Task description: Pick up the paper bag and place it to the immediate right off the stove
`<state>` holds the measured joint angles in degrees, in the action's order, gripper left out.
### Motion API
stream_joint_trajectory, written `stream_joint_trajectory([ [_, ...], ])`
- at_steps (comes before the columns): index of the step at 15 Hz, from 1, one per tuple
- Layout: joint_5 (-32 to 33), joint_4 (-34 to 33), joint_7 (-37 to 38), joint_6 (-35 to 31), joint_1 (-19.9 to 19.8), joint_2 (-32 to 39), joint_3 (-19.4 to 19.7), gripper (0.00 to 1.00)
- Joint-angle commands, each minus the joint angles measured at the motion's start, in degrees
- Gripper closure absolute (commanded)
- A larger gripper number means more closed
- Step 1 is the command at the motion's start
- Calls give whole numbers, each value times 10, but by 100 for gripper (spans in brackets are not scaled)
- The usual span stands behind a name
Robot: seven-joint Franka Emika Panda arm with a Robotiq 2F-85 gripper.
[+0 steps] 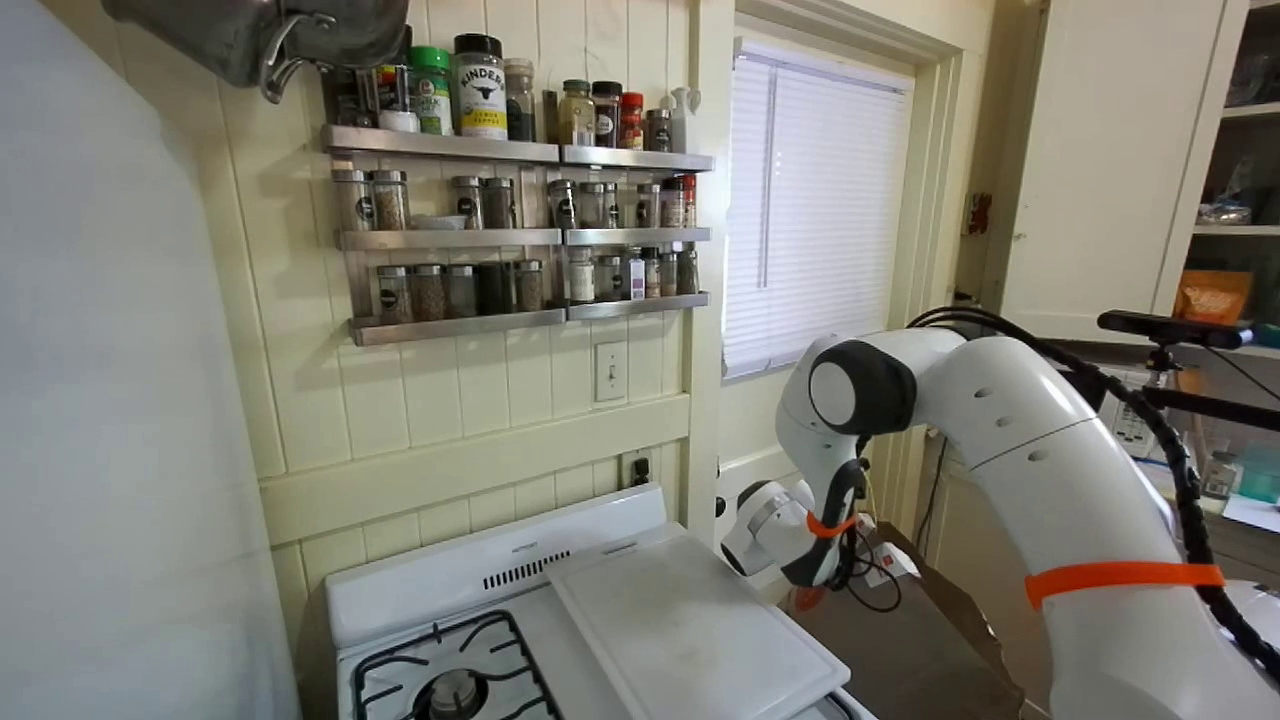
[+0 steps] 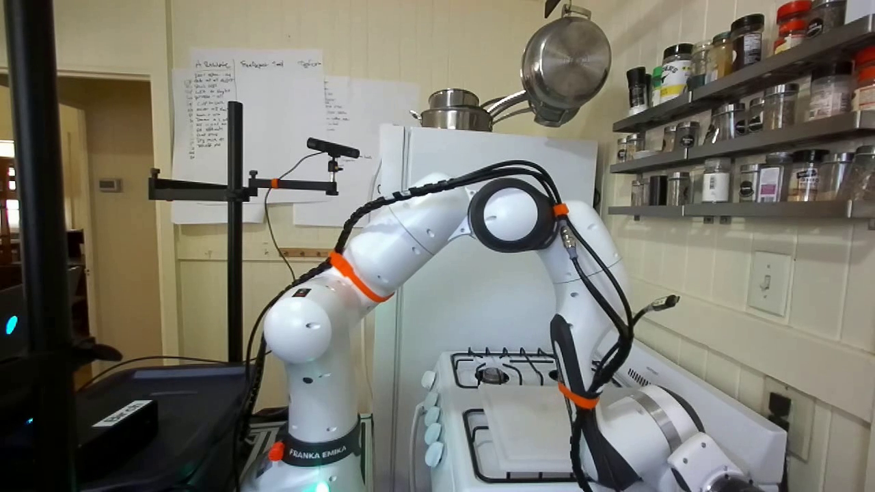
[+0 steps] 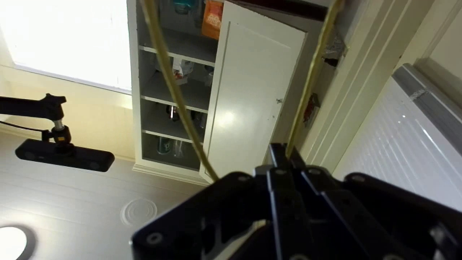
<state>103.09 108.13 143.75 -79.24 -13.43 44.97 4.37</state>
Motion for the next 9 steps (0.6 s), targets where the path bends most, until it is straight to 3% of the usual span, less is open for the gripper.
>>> stream_joint_trajectory([
  [1,-50,-45,23,19,3,12,-4,99],
  [9,-109,-88,35,13,15,30,-1,99],
])
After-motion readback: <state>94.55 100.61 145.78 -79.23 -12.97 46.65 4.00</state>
